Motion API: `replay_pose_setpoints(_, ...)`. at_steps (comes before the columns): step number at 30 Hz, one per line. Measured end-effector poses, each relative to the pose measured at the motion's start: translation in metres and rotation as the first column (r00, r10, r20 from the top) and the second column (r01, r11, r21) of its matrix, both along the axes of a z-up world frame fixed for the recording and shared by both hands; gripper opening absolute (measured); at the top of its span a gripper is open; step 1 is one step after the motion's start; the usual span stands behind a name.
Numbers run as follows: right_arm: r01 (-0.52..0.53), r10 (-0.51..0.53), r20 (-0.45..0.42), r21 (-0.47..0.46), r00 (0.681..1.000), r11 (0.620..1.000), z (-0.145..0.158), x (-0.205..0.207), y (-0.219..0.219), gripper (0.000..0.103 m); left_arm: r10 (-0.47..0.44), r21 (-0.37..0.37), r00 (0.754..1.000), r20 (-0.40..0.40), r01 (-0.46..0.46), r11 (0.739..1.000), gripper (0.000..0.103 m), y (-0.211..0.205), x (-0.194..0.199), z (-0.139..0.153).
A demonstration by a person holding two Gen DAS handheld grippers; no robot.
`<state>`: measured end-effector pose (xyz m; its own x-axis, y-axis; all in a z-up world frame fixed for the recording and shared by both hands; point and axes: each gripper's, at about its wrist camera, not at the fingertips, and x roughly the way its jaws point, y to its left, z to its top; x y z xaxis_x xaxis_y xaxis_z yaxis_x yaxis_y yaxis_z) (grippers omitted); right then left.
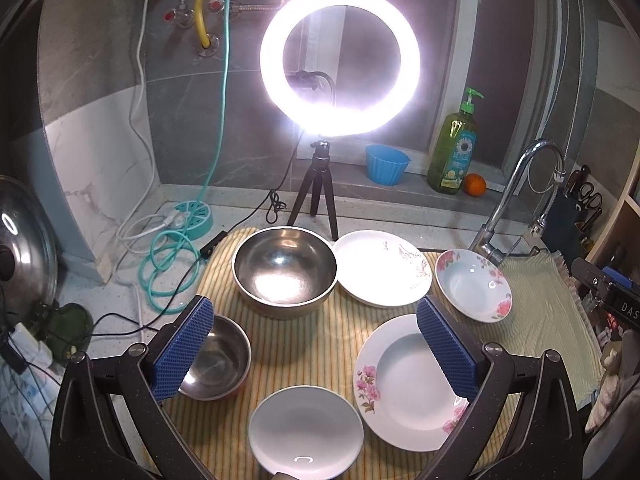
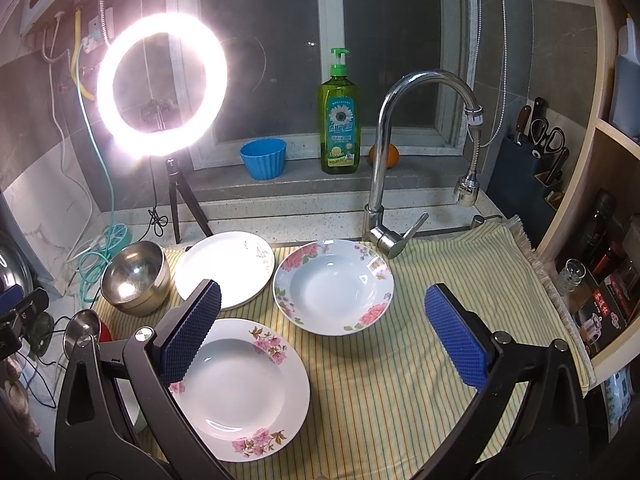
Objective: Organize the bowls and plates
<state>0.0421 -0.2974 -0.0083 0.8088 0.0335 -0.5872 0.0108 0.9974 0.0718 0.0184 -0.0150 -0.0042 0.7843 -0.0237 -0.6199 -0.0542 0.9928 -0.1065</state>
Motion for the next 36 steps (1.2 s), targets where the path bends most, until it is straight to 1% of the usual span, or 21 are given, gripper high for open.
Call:
replay_pose_setpoints(9, -0.005, 0.005, -0.004, -0.002, 1.000, 1.000, -0.001, 0.000, 0.000, 0.103, -0.005, 0.000, 1.000, -0.005, 0.005, 1.000, 0.101, 0.000, 0.002, -0.002)
replay_pose_setpoints(16, -0.013, 0.013, -0.023, -0.013, 1.000, 1.000, -0.008, 0.006, 0.001, 0.103, -0.021, 0.003, 1.000, -0.017, 0.021, 1.000, 0.101, -0.005, 0.007, -0.005)
replay_pose_setpoints(19, -0.014, 0.013, -0.034, -0.012, 0.999, 1.000, -0.011, 0.008, 0.000, 0.103, -0.033, 0.008, 0.999, -0.030, 0.034, 0.999, 0.097, -0.009, 0.010, -0.009)
replay_pose_setpoints(25, -0.019, 0.019, -0.069, 0.001, 0.997, 1.000, -0.020, 0.014, -0.006, 0.103, -0.065, 0.005, 0.996, -0.062, 0.066, 0.998, 0.094, -0.017, 0.014, -0.018)
replay_pose_setpoints(28, -0.023, 0.024, -0.085, 0.013, 0.996, 1.000, -0.027, 0.015, -0.009, 0.103, -0.082, -0.007, 0.993, -0.090, 0.081, 0.997, 0.086, -0.018, 0.017, -0.024)
replay_pose_setpoints(31, -0.030, 0.032, -0.100, 0.022, 0.994, 0.999, -0.034, 0.016, -0.013, 0.103, -0.095, -0.030, 0.988, -0.120, 0.092, 0.995, 0.085, -0.019, 0.021, -0.033)
replay_pose_setpoints(33, -0.039, 0.043, -0.112, 0.033, 0.993, 0.999, -0.038, 0.017, -0.015, 0.103, -0.110, -0.048, 0.983, -0.146, 0.104, 0.993, 0.079, -0.020, 0.023, -0.039)
replay_pose_setpoints(34, -0.043, 0.048, -0.119, 0.040, 0.992, 0.998, -0.041, 0.017, -0.017, 0.103, -0.120, -0.057, 0.980, -0.159, 0.112, 0.992, 0.072, -0.021, 0.025, -0.042)
replay_pose_setpoints(36, -0.051, 0.059, -0.139, 0.062, 0.989, 0.997, -0.047, 0.018, -0.020, 0.099, -0.140, -0.075, 0.973, -0.184, 0.128, 0.989, 0.069, -0.023, 0.028, -0.049)
